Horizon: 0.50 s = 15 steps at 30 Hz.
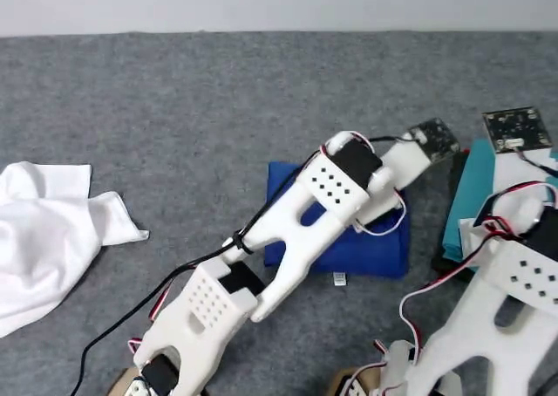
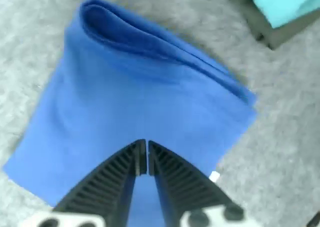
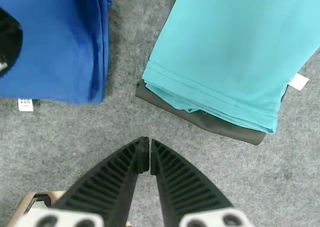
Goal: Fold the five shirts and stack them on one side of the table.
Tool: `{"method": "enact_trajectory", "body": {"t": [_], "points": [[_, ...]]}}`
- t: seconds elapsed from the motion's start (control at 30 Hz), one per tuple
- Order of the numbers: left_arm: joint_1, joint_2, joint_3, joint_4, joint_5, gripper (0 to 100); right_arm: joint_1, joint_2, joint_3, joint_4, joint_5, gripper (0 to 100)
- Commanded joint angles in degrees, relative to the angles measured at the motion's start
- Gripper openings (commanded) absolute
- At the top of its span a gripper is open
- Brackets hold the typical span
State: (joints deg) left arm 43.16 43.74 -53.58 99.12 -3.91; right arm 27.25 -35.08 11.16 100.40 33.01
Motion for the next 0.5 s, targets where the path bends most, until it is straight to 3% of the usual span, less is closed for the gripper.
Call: {"method": "enact_trajectory", "body": {"t": [0.0, 0.3, 0.47], "points": [[-3.96, -4.57, -2.95, 1.49, 0.62, 1, -0.48, -0.92, -0.35, 1.54, -0.44, 0.9], [-14.42, -4.57, -2.77, 1.49, 0.53, 1, -1.71, -0.84, -0.26, 1.45, -0.62, 0.9], [-21.63, -5.89, -1.36, 1.58, 0.62, 1, -11.56, 1.89, -0.35, -0.57, -6.33, 0.9]]}}
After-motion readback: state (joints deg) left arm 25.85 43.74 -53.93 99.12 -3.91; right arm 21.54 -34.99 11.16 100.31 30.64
